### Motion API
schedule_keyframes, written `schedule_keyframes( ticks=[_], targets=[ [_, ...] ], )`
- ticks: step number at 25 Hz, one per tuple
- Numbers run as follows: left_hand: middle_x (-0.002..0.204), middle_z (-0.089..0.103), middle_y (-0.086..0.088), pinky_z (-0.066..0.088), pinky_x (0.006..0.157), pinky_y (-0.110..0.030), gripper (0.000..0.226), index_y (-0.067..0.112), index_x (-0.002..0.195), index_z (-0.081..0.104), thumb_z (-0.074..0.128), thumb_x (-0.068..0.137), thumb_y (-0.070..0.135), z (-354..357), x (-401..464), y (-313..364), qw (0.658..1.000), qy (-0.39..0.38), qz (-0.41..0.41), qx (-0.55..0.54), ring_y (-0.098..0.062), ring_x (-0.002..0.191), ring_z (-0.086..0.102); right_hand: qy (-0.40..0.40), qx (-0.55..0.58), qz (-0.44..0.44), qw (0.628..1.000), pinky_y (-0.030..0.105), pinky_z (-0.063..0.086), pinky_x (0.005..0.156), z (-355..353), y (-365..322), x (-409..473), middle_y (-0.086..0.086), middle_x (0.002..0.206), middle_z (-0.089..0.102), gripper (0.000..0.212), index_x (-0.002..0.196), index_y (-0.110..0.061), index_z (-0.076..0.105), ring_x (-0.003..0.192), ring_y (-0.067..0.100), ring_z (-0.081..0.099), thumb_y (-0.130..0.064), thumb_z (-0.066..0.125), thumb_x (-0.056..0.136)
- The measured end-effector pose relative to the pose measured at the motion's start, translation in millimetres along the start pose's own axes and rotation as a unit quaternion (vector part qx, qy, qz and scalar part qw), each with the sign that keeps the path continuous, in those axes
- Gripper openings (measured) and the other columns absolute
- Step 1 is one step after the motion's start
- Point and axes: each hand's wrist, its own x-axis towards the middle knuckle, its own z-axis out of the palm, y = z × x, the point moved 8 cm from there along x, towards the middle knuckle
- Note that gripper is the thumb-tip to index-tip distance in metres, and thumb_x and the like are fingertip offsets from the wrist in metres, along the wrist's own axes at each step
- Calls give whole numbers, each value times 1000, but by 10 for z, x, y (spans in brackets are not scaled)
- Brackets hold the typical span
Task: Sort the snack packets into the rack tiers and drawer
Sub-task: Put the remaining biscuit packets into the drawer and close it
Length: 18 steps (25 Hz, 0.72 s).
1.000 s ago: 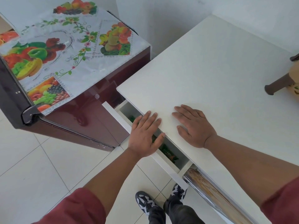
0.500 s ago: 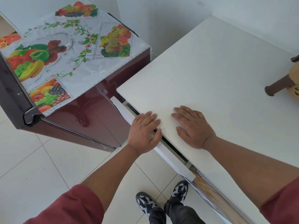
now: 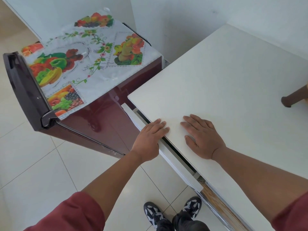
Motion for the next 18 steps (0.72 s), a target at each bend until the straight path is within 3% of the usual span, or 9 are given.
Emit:
schedule_keyframes(
  ticks=[2,4,7,9,12,14,18],
  targets=[
    [162,34,3,12,124,-33,90,22,153,42,45,68,-8,27,-22,-25,999,-38,-6,13,-20,155,15,-1,-1,-1,1000,43,28,113,1,1,3,0,159,42,54,145,-19,50,150,24,32,-40,38,97],
    [163,32,5,8,123,-29,87,23,153,41,47,72,-7,3,-19,-12,998,-51,-12,30,-18,155,16,-2,1,0,1000,42,27,113,-1,6,-1,0,159,42,54,145,-20,50,150,25,32,-40,38,97],
    [150,52,1,25,120,-34,65,20,138,60,58,76,-2,-101,95,82,998,-35,-33,36,-24,147,38,-2,0,-1,1000,41,26,112,-6,-5,-4,2,159,43,53,145,-20,51,149,26,34,-39,38,97],
    [146,55,1,28,118,-35,61,20,133,63,58,76,-2,-138,171,103,997,-44,-49,37,-25,145,41,-5,-2,-1,1000,41,24,112,-6,0,-4,2,159,43,54,145,-20,51,149,26,34,-39,37,97],
    [160,37,5,12,119,-27,80,27,147,47,52,74,-5,-107,126,58,991,-107,-49,70,-18,152,25,-9,3,1,1000,41,24,113,-11,9,-3,2,160,43,55,145,-19,52,150,26,34,-40,36,97],
    [165,26,6,13,121,-28,86,29,152,37,56,75,-4,-86,89,74,985,-138,-38,100,-17,153,20,-12,12,2,1000,43,27,114,-21,1,-23,2,160,43,55,145,-19,52,150,26,34,-40,35,97],
    [158,39,2,27,115,-34,79,26,144,47,79,74,10,-141,146,167,980,-139,-38,140,-24,141,42,-18,24,4,1000,46,32,115,-47,-4,-46,3,159,45,56,143,-18,54,149,25,35,-41,33,97]
  ],
)
